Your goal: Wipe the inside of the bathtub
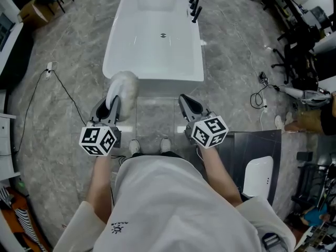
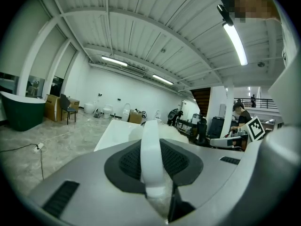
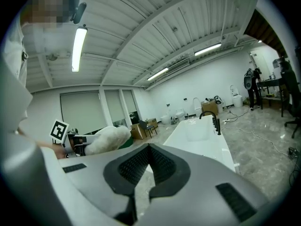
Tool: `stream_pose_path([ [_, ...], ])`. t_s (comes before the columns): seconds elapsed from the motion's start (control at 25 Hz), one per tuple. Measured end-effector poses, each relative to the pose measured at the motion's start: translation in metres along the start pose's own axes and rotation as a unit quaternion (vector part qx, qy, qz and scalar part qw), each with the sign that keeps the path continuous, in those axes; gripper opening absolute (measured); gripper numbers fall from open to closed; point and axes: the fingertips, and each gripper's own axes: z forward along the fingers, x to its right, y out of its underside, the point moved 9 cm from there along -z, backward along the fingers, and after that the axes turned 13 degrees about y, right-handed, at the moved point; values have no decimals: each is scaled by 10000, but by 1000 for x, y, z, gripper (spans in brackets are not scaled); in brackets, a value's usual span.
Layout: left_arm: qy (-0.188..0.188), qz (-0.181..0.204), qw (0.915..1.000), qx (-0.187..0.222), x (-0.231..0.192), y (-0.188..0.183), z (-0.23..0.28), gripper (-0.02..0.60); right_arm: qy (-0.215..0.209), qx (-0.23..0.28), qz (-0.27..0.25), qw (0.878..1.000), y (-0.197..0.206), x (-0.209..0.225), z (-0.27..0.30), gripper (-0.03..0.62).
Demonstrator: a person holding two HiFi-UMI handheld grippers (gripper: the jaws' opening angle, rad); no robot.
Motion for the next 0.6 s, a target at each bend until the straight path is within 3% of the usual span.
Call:
stream_pose_path([
  [0.6,-381,132,9992,37,44,11,53,100,-226,-204,31,9995,-4,63,25,18],
])
